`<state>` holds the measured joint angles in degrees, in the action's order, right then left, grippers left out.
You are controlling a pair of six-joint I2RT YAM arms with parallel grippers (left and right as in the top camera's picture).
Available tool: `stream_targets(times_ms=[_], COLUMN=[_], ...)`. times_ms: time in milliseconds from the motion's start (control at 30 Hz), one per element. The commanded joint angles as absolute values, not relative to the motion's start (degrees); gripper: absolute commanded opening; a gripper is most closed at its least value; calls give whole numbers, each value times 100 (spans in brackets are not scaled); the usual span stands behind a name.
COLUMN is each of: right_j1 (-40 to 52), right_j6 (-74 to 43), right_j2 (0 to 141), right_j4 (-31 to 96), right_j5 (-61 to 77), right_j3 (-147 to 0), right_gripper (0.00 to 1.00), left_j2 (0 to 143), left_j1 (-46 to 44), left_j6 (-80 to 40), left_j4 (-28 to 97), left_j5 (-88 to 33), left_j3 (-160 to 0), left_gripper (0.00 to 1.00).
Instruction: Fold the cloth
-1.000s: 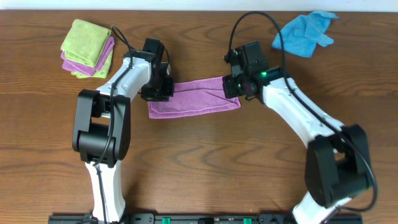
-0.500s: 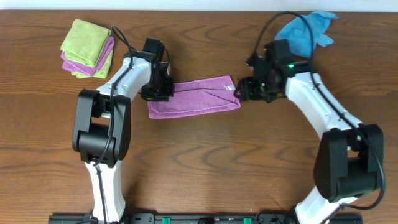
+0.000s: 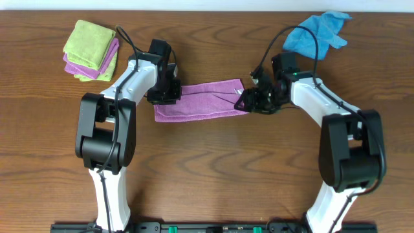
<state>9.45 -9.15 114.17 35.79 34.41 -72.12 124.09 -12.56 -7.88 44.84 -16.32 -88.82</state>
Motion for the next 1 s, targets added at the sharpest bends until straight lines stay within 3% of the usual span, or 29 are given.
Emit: stream_targets(times_ms=[0, 767, 967], right_j1=[961, 1179, 1208], right_j6=[-1090, -1887, -1992], right_j2=[11493, 11688, 11688], right_j4=[3454, 1804, 1337], right_j5=[3695, 3693, 3688], right_j3=[-7177, -7177, -7177], right_gripper=[61, 64, 62], left_j2=[12621, 12621, 12621], left_j1=[-1262, -1262, -1262], left_j6=[-836, -834, -832], left_j4=[4412, 4322, 4322], left_j5=[-1417, -1417, -1417], left_j3=[-8825, -8825, -8825], left_gripper=[6, 6, 6])
